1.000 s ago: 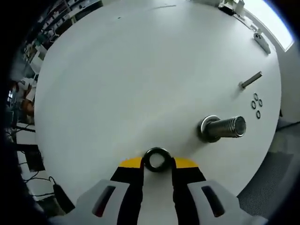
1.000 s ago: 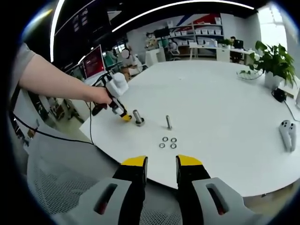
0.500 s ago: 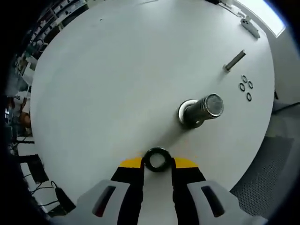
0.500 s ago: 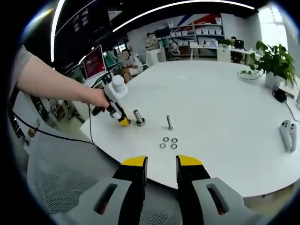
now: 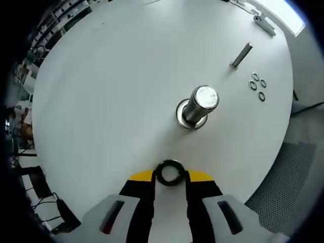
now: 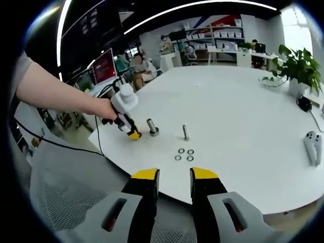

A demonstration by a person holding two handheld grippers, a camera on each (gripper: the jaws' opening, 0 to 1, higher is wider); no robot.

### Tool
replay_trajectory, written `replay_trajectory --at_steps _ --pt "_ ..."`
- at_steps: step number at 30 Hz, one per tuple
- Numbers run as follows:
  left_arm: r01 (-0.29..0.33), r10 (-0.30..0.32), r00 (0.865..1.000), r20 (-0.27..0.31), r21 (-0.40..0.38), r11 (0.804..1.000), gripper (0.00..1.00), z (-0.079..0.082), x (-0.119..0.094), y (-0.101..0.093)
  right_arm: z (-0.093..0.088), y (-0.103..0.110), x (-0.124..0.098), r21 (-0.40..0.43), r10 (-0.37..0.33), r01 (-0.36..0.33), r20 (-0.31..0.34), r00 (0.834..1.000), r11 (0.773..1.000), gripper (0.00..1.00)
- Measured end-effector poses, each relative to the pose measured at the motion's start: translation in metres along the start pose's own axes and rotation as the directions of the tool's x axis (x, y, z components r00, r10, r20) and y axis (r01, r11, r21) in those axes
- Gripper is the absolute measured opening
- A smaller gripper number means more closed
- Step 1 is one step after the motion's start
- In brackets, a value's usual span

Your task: Place the washer onto the threaded stud by aligning its center hole with the stud, sliding it down to the base, and recovering from edge contact or off-axis alignment until the washer reaches the visible bottom stop.

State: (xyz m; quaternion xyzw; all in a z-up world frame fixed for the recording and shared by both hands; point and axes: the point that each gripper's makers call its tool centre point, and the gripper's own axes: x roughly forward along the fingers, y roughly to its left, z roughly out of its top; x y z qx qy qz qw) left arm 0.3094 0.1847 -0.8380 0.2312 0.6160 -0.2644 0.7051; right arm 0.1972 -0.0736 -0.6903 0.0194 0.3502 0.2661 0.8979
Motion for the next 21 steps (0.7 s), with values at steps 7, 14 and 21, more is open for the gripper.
replay_trajectory --at_steps 7,14,21 --pt "-0.004 0.004 1.0 -0.008 0.004 1.0 0.22 -0.0014 0.0 -0.0005 -0.0003 0.0011 0.0 -0.005 0.005 -0.005 -0.002 1.0 1.0 0.26" --pt "0.007 -0.006 1.0 0.025 -0.029 1.0 0.23 -0.0001 0.0002 -0.0001 -0.0016 0.0015 0.0001 -0.008 0.007 -0.007 -0.008 1.0 1.0 0.26" --pt "-0.004 0.004 1.0 0.005 -0.034 0.999 0.21 0.0001 0.0 -0.0001 -0.0019 0.0029 0.0006 -0.012 0.013 -0.013 -0.011 1.0 1.0 0.26"
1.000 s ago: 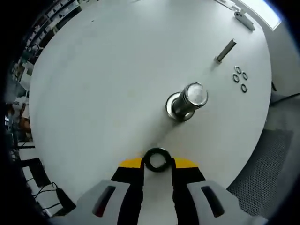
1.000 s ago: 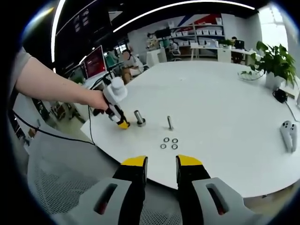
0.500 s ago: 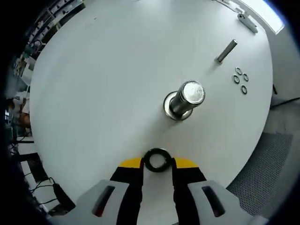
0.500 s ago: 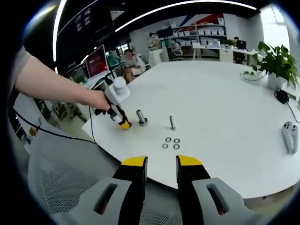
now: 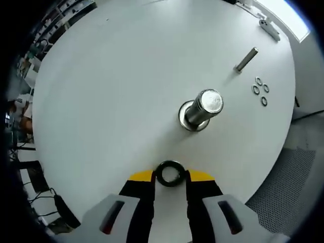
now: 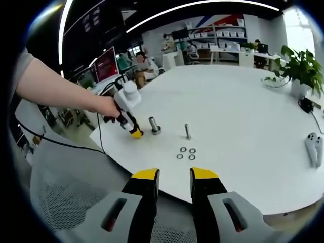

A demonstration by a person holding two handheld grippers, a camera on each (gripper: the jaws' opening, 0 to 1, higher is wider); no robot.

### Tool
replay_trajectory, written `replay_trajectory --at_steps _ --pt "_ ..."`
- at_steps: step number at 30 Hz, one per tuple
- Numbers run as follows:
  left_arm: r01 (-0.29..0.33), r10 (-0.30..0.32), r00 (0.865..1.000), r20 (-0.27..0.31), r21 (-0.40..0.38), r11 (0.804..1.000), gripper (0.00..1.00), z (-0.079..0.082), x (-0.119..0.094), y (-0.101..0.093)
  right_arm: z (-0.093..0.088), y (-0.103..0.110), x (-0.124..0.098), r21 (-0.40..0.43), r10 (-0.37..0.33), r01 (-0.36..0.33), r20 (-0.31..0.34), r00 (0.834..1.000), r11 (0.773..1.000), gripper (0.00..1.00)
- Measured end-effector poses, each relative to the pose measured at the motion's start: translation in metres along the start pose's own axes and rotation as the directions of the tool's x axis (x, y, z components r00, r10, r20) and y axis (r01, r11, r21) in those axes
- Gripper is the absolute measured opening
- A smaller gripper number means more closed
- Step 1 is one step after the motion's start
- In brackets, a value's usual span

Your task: Place the washer onto the threaded stud by aligning its center hole with the stud, sliding it down to the base, and recovering from edge contact or off-axis alignment until the washer reaches the visible bottom stop.

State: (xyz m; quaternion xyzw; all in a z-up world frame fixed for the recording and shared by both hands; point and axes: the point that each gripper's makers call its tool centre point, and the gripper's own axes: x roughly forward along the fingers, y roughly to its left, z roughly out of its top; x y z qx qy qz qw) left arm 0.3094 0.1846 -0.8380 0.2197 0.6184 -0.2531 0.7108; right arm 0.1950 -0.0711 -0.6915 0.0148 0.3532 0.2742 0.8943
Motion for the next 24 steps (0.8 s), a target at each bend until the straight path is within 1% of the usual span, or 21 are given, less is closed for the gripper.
replay_trajectory --at_steps 8,11,13,15,17,19,21,24 --pt "0.003 -0.003 1.0 0.004 0.001 1.0 0.2 -0.0007 0.0007 0.0003 -0.0003 -0.001 -0.0003 0.002 -0.007 0.007 0.0 1.0 1.0 0.26" --pt "0.002 -0.002 1.0 0.014 -0.005 1.0 0.2 -0.0003 0.0009 0.0013 -0.0003 -0.002 -0.0008 0.006 -0.011 0.011 0.003 1.0 1.0 0.26" --pt "-0.002 0.002 1.0 0.023 -0.003 1.0 0.2 -0.0014 0.0 -0.0004 -0.0001 -0.0021 -0.0008 0.007 -0.011 0.011 0.003 1.0 1.0 0.26" --pt "-0.001 0.002 1.0 0.017 -0.005 1.0 0.19 -0.0042 -0.0004 -0.0038 0.0001 -0.0018 -0.0002 0.003 -0.009 0.009 -0.001 1.0 1.0 0.26" --pt "-0.006 0.006 1.0 0.016 0.013 1.0 0.19 -0.0052 -0.0003 -0.0063 -0.0004 -0.0014 0.0002 0.0 -0.007 0.007 -0.006 1.0 1.0 0.26" --pt "-0.005 0.004 1.0 0.027 0.018 1.0 0.19 -0.0058 -0.0007 -0.007 -0.0003 -0.0011 -0.0001 -0.001 -0.007 0.007 -0.004 1.0 1.0 0.26" --pt "0.002 -0.002 0.999 0.041 0.006 1.0 0.19 -0.0064 -0.0013 -0.0061 -0.0014 -0.0011 0.0 0.002 -0.007 0.007 -0.009 1.0 1.0 0.26" --pt "0.007 -0.007 0.999 0.037 0.003 1.0 0.19 -0.0079 -0.0018 -0.0062 -0.0015 -0.0013 0.0005 -0.001 -0.007 0.007 -0.011 1.0 1.0 0.26"
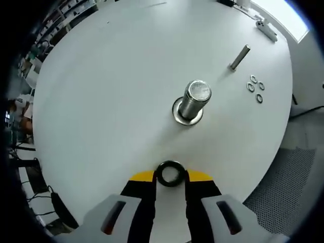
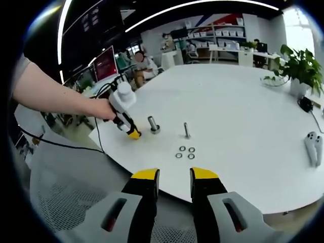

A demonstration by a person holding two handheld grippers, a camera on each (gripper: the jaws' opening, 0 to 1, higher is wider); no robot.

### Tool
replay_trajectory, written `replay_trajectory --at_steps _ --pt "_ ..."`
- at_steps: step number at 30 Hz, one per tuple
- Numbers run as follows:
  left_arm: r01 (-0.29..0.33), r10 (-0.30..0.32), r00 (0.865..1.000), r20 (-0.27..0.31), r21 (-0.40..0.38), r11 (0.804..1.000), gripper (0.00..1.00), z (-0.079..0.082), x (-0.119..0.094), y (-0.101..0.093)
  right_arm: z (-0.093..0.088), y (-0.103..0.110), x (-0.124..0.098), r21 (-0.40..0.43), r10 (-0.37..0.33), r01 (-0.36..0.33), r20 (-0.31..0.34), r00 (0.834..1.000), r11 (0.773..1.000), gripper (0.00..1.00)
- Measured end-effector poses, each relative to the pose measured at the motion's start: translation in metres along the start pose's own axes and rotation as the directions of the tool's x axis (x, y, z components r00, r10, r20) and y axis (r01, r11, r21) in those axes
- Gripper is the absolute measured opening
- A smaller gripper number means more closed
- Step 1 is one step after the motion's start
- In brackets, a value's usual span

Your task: Place the washer onto the threaded stud by aligning its center hole with the stud, sliding it down to the base, and recovering from edge contact or off-axis alignment until the washer reaches the visible bottom stop.

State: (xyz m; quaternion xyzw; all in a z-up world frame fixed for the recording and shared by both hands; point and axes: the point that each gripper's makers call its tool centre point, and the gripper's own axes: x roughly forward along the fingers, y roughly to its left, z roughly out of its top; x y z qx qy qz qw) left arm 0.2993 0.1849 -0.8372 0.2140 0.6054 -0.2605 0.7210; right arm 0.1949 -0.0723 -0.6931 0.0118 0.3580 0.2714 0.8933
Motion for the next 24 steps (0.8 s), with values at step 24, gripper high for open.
replay_trajectory --at_steps 24 --pt "0.015 -0.018 0.995 0.096 0.039 0.999 0.19 0.023 -0.031 -0.002 0.001 0.001 0.0 0.001 0.001 -0.001 0.005 1.0 1.0 0.26"
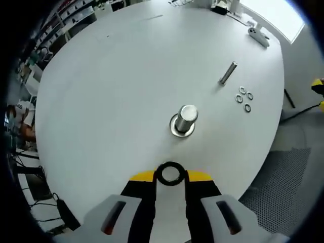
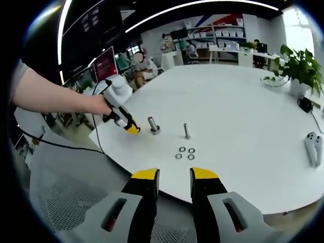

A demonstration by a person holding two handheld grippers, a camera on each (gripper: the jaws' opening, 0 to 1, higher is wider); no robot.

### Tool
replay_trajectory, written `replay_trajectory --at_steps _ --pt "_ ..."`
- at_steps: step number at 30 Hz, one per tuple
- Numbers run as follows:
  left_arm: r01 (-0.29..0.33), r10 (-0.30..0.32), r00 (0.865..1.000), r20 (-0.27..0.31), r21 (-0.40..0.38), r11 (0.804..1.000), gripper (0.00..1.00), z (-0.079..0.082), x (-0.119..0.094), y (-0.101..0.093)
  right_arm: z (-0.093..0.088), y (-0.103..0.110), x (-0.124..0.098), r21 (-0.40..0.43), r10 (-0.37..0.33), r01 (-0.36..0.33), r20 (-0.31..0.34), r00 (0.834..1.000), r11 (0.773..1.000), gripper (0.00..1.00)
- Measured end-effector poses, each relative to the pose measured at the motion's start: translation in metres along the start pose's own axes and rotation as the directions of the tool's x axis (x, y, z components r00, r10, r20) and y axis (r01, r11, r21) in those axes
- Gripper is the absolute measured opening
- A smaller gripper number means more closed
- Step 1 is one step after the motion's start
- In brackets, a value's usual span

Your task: Place the washer onto the threaded stud by aligning its center hole with the stud, sliding it down to the base, and recovering from edge contact or off-axis alignment until the washer reaches the visible bottom stop.

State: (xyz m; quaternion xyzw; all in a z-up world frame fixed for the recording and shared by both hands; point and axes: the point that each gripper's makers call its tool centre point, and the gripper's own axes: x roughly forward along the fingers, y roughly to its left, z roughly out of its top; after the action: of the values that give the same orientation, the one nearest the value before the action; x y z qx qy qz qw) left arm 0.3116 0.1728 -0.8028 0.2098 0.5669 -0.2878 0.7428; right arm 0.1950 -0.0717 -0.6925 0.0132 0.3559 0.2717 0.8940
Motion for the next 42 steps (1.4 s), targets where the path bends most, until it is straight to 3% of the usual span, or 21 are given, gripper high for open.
replay_trajectory --at_steps 6,11,15,30,42 --pt "-0.013 0.01 0.999 0.048 0.057 0.998 0.19 0.025 -0.017 0.002 0.0 0.0 0.0 0.001 0.0 0.0 0.002 1.0 1.0 0.26" --pt "-0.012 0.006 0.996 0.089 0.06 0.998 0.19 0.043 -0.027 0.002 0.001 0.0 -0.001 0.002 0.0 0.0 0.005 1.0 1.0 0.26" --pt "-0.003 -0.005 0.996 0.093 0.086 0.996 0.19 0.052 -0.028 -0.005 0.001 0.0 -0.001 0.002 0.003 -0.003 0.007 1.0 1.0 0.26" --pt "0.016 -0.028 0.997 0.072 0.154 0.988 0.19 0.068 -0.021 -0.018 0.003 0.0 -0.001 0.005 0.003 -0.003 0.014 1.0 1.0 0.26" --pt "0.026 -0.032 0.999 0.028 0.189 0.982 0.19 0.068 -0.014 -0.02 0.003 -0.001 -0.001 0.009 -0.001 0.001 0.018 1.0 1.0 0.26"
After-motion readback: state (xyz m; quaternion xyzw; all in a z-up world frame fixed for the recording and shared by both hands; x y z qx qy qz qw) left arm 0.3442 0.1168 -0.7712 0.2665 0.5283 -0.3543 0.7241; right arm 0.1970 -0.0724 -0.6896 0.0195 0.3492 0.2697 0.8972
